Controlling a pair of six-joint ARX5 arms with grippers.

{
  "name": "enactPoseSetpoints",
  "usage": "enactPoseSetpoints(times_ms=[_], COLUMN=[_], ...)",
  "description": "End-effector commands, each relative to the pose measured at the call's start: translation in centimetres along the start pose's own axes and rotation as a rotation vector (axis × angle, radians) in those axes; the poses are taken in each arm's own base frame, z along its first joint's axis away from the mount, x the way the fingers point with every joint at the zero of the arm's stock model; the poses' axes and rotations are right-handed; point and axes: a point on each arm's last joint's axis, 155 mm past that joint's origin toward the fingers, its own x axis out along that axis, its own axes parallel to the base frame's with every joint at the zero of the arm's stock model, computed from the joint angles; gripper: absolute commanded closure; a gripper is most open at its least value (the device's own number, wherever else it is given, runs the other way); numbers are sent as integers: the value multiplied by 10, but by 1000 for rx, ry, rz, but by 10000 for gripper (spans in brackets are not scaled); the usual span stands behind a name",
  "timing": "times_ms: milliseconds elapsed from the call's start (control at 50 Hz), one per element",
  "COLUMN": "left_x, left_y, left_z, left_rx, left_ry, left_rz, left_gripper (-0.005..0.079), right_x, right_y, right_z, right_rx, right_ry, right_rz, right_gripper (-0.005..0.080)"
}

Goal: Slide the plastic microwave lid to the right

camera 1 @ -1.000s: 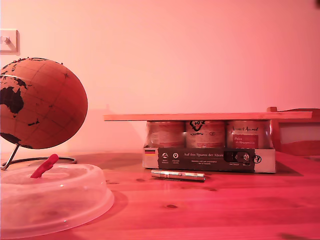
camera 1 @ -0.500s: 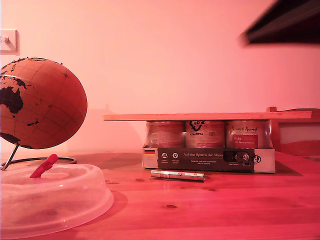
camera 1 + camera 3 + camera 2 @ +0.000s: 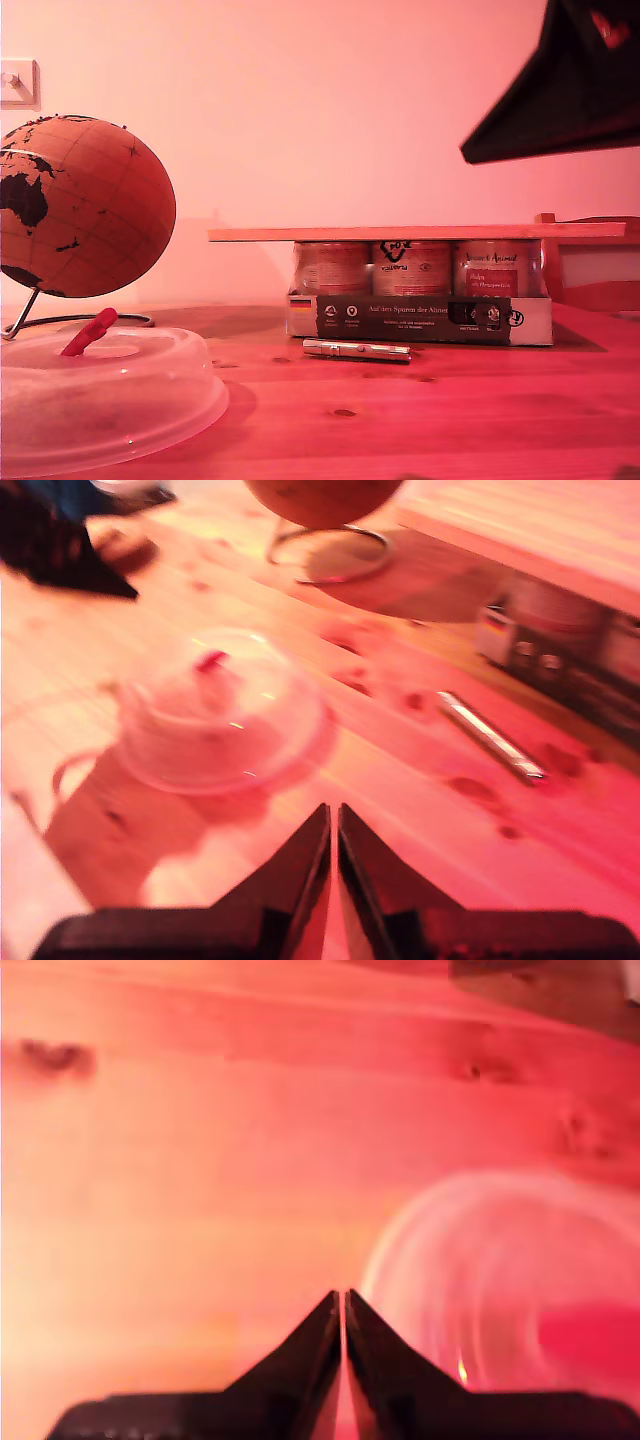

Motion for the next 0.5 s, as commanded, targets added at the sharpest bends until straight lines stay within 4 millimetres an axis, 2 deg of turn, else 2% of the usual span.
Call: enactPoseSetpoints(times_ms=[0,240,480], left_x=[9,27,33], left_y=[2,5,-11], left_z=[-6,-31,-42], left_rx=[10,-8,24], left_ry=[51,235,333], left_rz=[9,13,-4], left_gripper=[764,764,764], right_x=[0,0,0], right_y=[-3,-11,-20], right_z=[2,1,-1], right_rx=[0,-17,-8], right_ry=[-7,-4,4], right_rz=[-11,-38,-65], right_gripper=[764,764,764])
